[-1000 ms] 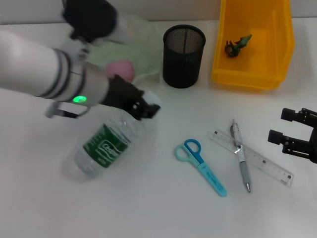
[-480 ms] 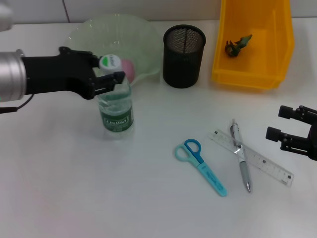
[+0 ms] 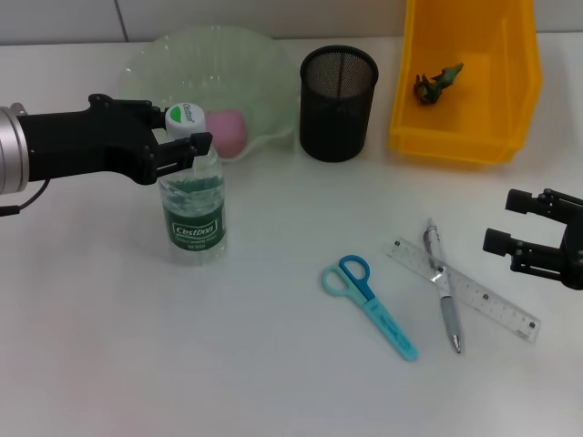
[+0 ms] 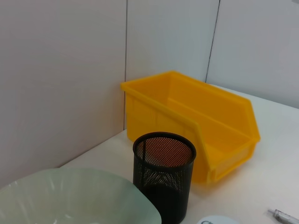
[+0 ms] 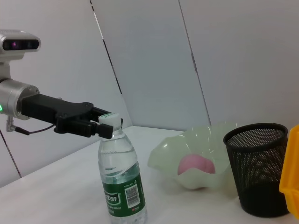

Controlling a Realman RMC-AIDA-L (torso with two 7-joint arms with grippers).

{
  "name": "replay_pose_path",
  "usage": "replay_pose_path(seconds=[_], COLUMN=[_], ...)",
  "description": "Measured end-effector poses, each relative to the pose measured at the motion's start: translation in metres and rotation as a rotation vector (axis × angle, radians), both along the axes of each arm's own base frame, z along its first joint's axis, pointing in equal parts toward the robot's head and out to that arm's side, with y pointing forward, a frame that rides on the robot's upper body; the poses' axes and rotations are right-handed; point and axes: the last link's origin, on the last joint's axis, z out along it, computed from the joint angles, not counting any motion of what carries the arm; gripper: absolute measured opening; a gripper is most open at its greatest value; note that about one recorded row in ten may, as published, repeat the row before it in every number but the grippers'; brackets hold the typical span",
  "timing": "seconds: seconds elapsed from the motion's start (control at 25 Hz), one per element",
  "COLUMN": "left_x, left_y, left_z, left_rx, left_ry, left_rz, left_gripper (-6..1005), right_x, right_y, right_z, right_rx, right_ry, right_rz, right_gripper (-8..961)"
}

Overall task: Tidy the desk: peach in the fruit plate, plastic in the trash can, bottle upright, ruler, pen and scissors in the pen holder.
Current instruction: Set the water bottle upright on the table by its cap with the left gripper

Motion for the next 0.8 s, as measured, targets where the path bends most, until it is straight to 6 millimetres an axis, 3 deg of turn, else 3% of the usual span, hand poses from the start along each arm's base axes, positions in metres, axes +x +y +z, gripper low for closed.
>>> replay_pose_path(seconds=[0.8], left_x=[-0.011], left_y=[0.006], left_z=[0.01], left_rx=[0.073], left_ry=[-0.015], left_rz=[0.004], left_gripper=[435], right_x=[-0.003], right_y=[0.003], right_z=[0.0], right_rx=[-0.006], right_ry=[0.006], right_rz=[0.004], right_gripper=[780])
